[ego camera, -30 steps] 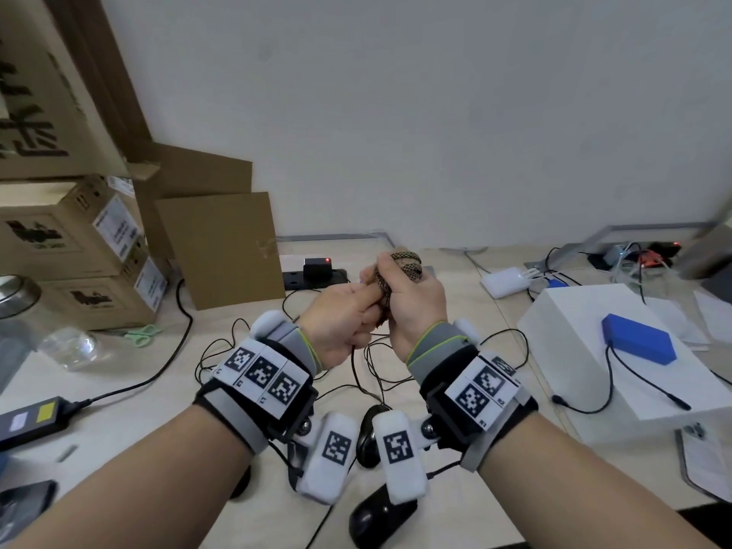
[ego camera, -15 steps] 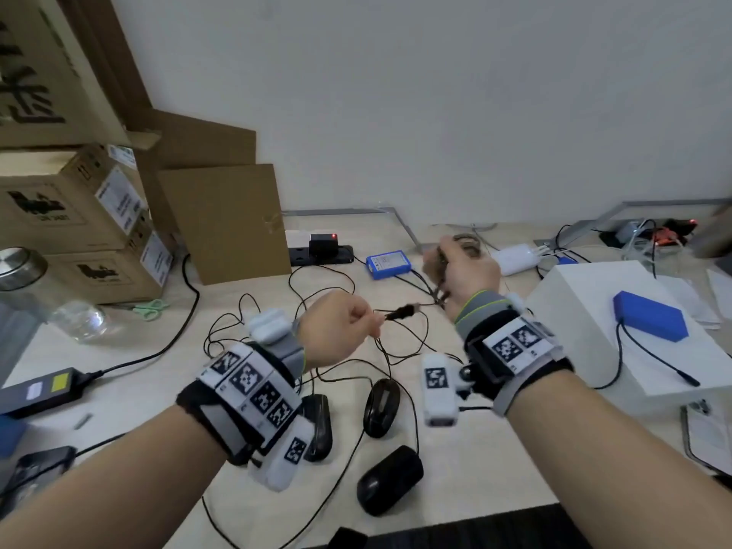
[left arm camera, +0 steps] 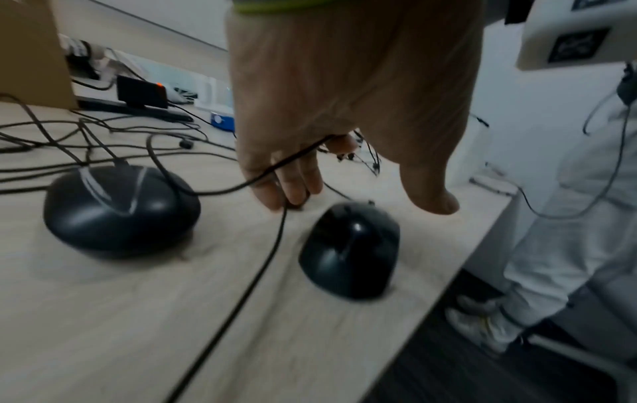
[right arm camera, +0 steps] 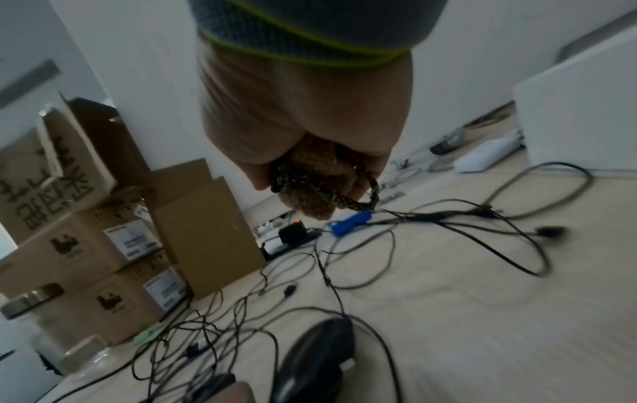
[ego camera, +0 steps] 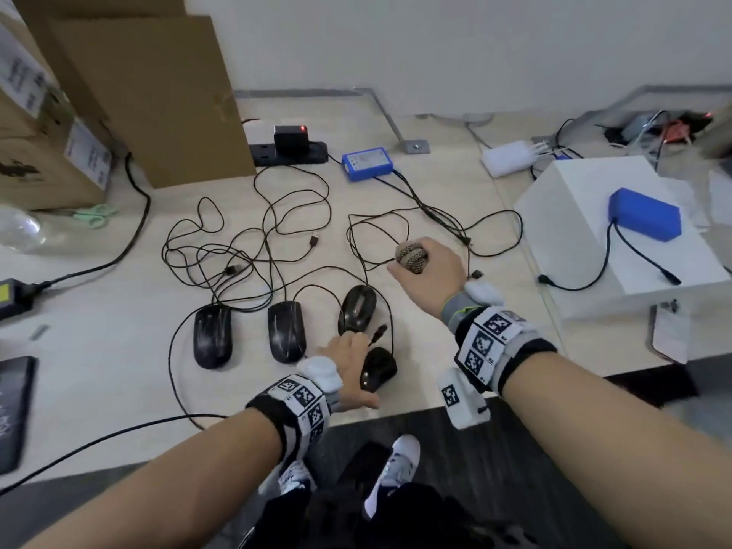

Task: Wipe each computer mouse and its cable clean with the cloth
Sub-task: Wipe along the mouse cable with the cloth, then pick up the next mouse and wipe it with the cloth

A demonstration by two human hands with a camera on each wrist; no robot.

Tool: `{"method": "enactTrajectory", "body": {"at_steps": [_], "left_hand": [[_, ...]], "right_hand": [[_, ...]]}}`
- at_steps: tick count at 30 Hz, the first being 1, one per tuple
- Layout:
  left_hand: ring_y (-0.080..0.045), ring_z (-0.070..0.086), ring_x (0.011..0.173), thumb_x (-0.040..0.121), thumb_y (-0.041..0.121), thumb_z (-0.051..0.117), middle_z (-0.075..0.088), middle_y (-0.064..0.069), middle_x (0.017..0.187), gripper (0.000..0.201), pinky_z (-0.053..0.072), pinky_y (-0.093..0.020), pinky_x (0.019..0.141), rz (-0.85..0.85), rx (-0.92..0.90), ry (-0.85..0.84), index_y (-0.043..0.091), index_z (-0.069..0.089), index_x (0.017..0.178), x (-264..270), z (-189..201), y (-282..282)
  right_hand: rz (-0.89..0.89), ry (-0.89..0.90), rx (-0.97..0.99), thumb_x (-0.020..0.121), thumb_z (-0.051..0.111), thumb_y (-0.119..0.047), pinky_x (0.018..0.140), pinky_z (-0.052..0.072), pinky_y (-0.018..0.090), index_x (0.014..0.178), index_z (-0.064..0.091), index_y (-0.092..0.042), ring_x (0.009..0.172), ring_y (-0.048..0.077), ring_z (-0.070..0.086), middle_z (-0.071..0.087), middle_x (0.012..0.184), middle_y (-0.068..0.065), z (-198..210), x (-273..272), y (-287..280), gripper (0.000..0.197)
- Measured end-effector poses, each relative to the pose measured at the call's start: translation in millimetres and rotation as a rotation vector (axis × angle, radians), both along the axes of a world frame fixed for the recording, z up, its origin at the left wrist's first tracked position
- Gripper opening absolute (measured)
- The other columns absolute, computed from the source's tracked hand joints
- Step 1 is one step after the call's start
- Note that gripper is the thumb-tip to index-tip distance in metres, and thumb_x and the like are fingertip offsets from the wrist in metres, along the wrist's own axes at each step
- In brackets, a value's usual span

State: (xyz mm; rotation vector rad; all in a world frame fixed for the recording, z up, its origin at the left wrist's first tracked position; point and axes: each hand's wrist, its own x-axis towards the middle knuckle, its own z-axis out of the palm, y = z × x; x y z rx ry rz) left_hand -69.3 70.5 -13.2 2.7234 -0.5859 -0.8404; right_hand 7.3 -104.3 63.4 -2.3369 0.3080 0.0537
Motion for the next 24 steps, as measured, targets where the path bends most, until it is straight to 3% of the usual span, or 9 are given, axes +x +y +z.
{"method": "enactTrajectory", "body": {"at_steps": [2, 5, 9, 12, 15, 18, 20, 24], "left_hand": [[-0.025, 0.046, 0.109, 0.072, 0.056, 0.07, 0.041, -0.002, 0.125, 0.075, 0.046, -0.04, 0.088, -0.01, 0.071, 0.001, 0.019, 0.035, 0.126, -9.9, -10.2, -4.4], [-0.027, 0.045, 0.106, 0.077, 0.039, 0.066, 0.045, -0.006, 0.123, 0.052, 0.043, -0.037, 0.084, 0.102, -0.023, 0.008, 0.016, 0.038, 0.115, -17.2, -19.9, -7.2], [-0.023, 0.053, 0.091, 0.072, 0.045, 0.07, 0.052, -0.001, 0.1, 0.05, 0.043, -0.035, 0.072, 0.31, -0.246, -0.031, 0.022, 0.035, 0.1, -10.1, -12.5, -32.1], [-0.017, 0.052, 0.072, 0.065, 0.053, 0.073, 0.049, 0.007, 0.083, 0.056, 0.042, -0.031, 0.061, 0.401, -0.363, -0.094, 0.025, 0.033, 0.092, 1.0, -3.2, -64.9], [-0.013, 0.047, 0.067, 0.065, 0.057, 0.077, 0.045, 0.011, 0.079, 0.062, 0.042, -0.033, 0.059, 0.409, -0.424, -0.058, 0.021, 0.036, 0.094, 6.4, 4.3, -98.2], [-0.017, 0.058, 0.079, 0.079, 0.055, 0.069, 0.053, 0.01, 0.092, 0.052, 0.049, -0.036, 0.069, 0.384, -0.413, -0.026, 0.022, 0.039, 0.104, 10.3, 2.0, -111.7], [-0.019, 0.061, 0.071, 0.089, 0.047, 0.059, 0.058, 0.009, 0.085, 0.031, 0.053, -0.04, 0.069, 0.386, -0.417, -0.044, 0.029, 0.035, 0.095, 15.7, -9.2, -107.2], [-0.022, 0.058, 0.059, 0.092, 0.031, 0.047, 0.06, 0.003, 0.074, 0.021, 0.053, -0.044, 0.061, 0.308, -0.385, -0.08, 0.031, 0.028, 0.086, 26.9, -12.5, -97.8]], "right_hand": [[-0.039, 0.055, -0.003, 0.074, 0.074, -0.048, 0.074, 0.044, 0.025, 0.09, 0.06, -0.026, 0.082, 0.016, 0.059, 0.061, 0.085, -0.011, -16.8, -10.0, -13.3, 0.031], [-0.063, 0.132, -0.016, 0.075, 0.074, -0.05, 0.076, 0.042, 0.026, 0.093, 0.054, -0.027, 0.086, 0.018, 0.055, 0.058, 0.089, -0.008, -29.3, -23.8, -31.4, 0.036], [-0.074, 0.251, 0.004, 0.074, 0.074, -0.054, 0.074, 0.039, 0.025, 0.1, 0.054, -0.022, 0.085, 0.02, 0.054, 0.057, 0.092, -0.004, -45.2, -40.6, -52.4, 0.046], [-0.102, 0.323, 0.09, 0.069, 0.077, -0.058, 0.077, 0.048, 0.029, 0.107, 0.056, -0.019, 0.089, 0.019, 0.059, 0.061, 0.097, -0.004, -54.7, -48.7, -59.2, 0.059], [-0.191, 0.315, 0.152, 0.067, 0.081, -0.049, 0.077, 0.053, 0.034, 0.104, 0.054, -0.018, 0.091, 0.02, 0.061, 0.064, 0.1, 0.0, -57.0, -49.4, -79.2, 0.055], [-0.236, 0.357, 0.098, 0.069, 0.082, -0.042, 0.076, 0.052, 0.034, 0.108, 0.052, -0.016, 0.091, 0.023, 0.06, 0.063, 0.103, 0.004, -59.8, -48.3, -116.8, 0.055], [-0.245, 0.431, -0.006, 0.069, 0.082, -0.041, 0.081, 0.052, 0.037, 0.117, 0.051, -0.013, 0.097, 0.028, 0.06, 0.062, 0.109, 0.007, -65.9, -50.4, -142.9, 0.064], [-0.27, 0.572, -0.084, 0.068, 0.08, -0.046, 0.086, 0.053, 0.041, 0.125, 0.046, -0.01, 0.101, 0.033, 0.06, 0.061, 0.113, 0.012, -77.3, -57.3, -174.9, 0.075]]}}
